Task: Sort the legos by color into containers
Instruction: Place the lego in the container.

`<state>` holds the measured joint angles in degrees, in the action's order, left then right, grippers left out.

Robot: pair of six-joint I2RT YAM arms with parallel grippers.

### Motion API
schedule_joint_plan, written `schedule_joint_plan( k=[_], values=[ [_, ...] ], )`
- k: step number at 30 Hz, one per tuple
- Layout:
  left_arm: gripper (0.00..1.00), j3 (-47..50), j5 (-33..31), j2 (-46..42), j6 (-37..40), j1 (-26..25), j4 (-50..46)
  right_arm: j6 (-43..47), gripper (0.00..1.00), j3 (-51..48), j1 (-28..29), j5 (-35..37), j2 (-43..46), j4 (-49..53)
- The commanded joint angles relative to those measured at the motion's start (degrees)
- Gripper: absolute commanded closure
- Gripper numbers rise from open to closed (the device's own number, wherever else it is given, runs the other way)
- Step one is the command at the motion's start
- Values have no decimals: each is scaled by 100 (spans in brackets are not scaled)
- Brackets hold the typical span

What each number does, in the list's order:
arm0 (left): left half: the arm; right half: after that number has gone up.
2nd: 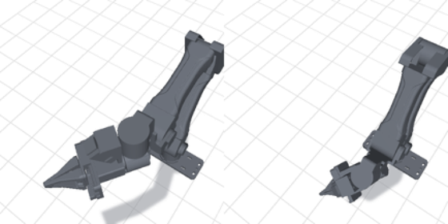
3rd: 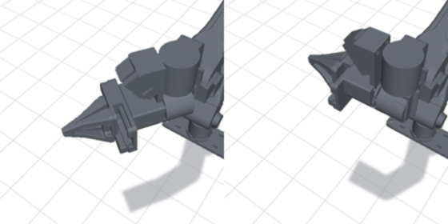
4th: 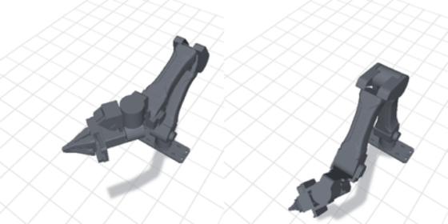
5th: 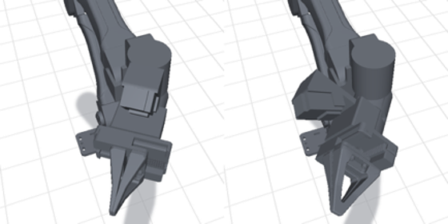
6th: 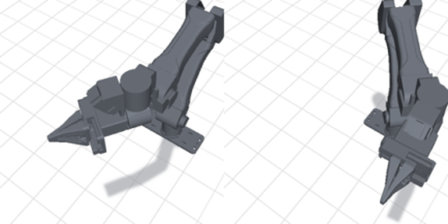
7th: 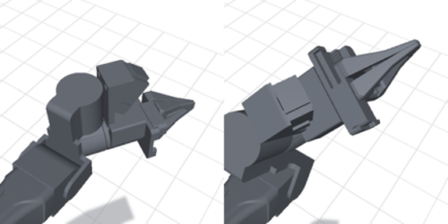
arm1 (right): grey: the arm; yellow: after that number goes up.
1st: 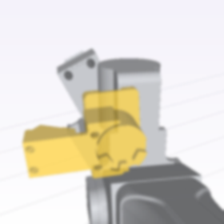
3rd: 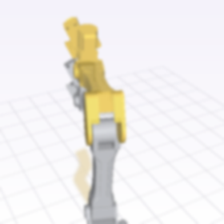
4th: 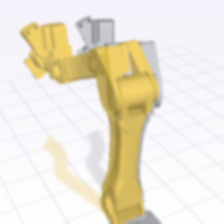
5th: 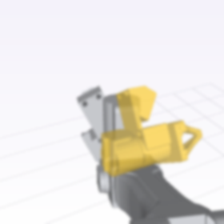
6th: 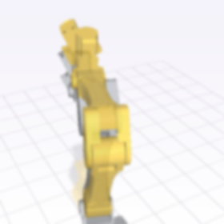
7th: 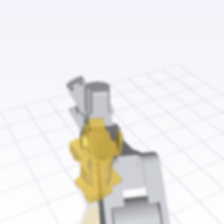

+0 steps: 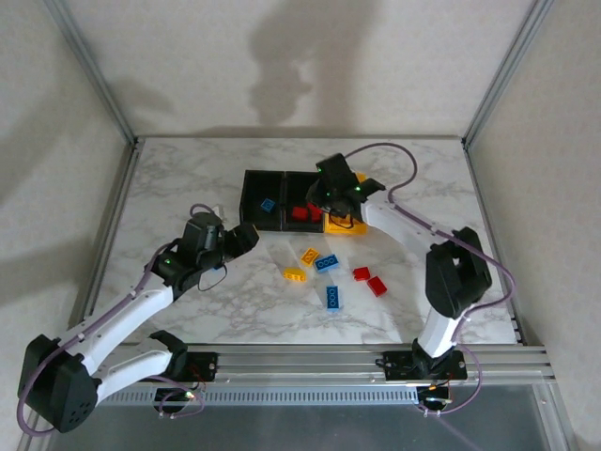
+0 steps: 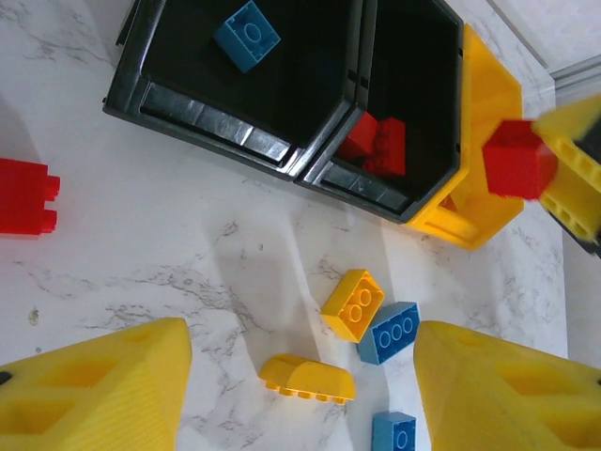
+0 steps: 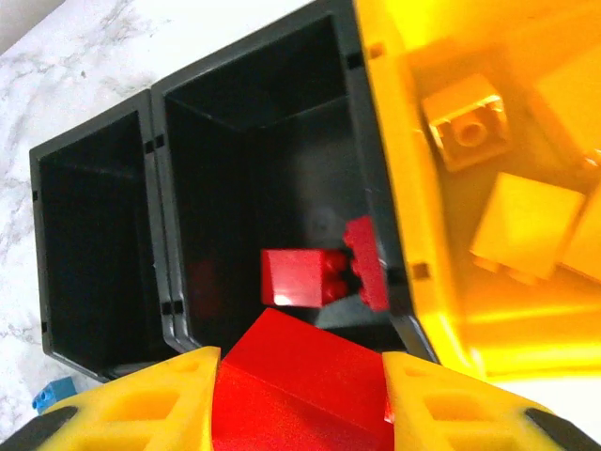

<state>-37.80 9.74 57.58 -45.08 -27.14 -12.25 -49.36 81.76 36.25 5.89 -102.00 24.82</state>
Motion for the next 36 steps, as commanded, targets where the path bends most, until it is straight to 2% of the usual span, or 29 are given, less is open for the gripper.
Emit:
schedule_joint_plan(
  k=[1, 10, 14, 23, 27, 36],
  values=[
    [36, 88, 125, -163, -139, 42, -134, 207, 67, 598, 40, -71, -501, -16],
    [36, 139, 28, -358, -98, 77, -349, 242, 66, 2188, 25, -6, -1965, 350],
    [36, 211, 59, -431, -91, 94, -354, 199, 65, 2605, 14, 64, -2388, 538],
    [36, 271, 72, -447, -71, 147, -363, 151, 62, 2779, 5, 255, -2670, 627],
    [36, 272, 89, -413, -82, 147, -344, 147, 54, 2789, 5, 213, -2712, 638],
    [36, 279, 159, -387, -93, 147, -220, 295, 45, 2988, 22, 203, -2507, 697]
  ],
)
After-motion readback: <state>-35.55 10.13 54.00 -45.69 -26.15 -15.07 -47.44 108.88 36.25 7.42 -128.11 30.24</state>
